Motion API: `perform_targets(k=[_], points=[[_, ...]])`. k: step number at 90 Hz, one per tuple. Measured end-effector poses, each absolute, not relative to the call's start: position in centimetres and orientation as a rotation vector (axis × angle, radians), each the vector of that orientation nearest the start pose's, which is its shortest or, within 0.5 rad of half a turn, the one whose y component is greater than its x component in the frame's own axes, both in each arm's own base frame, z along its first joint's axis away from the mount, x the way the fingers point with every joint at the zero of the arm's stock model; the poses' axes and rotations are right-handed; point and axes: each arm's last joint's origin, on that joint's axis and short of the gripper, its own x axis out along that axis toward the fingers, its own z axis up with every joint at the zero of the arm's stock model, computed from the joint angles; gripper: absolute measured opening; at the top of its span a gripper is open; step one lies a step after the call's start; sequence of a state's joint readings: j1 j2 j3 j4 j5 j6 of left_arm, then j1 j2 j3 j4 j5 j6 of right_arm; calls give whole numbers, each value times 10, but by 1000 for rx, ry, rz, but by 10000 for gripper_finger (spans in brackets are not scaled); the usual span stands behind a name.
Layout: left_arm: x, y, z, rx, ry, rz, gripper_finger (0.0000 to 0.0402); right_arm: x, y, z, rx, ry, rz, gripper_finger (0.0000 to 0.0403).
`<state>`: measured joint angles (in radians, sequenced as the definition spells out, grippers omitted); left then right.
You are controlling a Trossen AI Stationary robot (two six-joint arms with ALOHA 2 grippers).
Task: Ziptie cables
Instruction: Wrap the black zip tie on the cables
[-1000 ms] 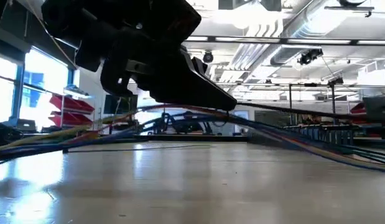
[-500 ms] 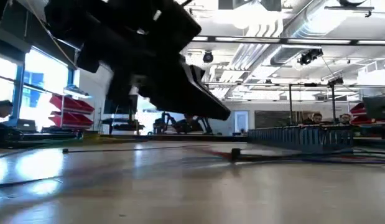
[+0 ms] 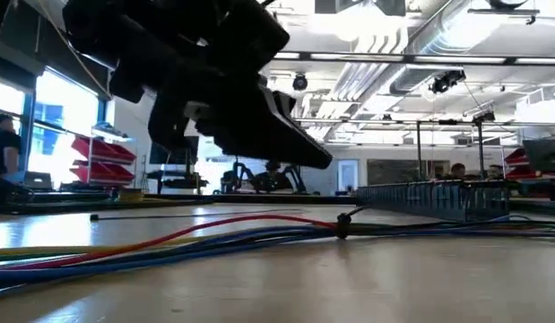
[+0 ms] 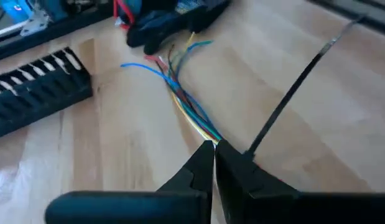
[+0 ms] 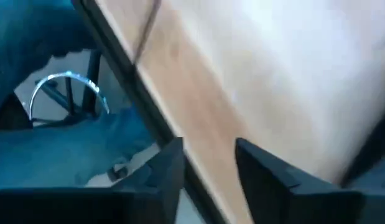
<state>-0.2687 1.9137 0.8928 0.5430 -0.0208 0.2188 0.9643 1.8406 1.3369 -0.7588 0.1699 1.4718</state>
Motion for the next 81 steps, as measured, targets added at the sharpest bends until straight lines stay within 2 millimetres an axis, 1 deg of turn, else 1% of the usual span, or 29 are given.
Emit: perform_targets(k=[7,13,23,33,40,47,53,60,70,75,81], points=[[358,-102,138,284,437,-269,0,216,286,212,538,1129,-250,193],[355,-108,144,286,437,-248,0,224,279,214,493,1009,-307,213],[345,-121,152,235,472,-204,0,241,263,206,419,911,-378,227],[331,-138,159,76,528,-168,0,263,247,191,353,890,-347,226],[319,-154,162,-67,578,-166,0,284,233,183,325,872,-236,219],[304,-169,161,-181,660,-142,0,307,219,176,337,842,-48,209],[288,-180,160,-243,727,-73,0,325,206,170,334,819,72,198],[271,-190,164,-292,741,34,0,342,194,160,298,804,161,179],[246,-192,175,-329,693,229,0,359,180,141,263,823,305,144],[234,-191,183,-343,657,310,0,365,175,131,246,830,331,127],[220,-186,191,-354,641,386,0,369,167,120,219,848,324,109]])
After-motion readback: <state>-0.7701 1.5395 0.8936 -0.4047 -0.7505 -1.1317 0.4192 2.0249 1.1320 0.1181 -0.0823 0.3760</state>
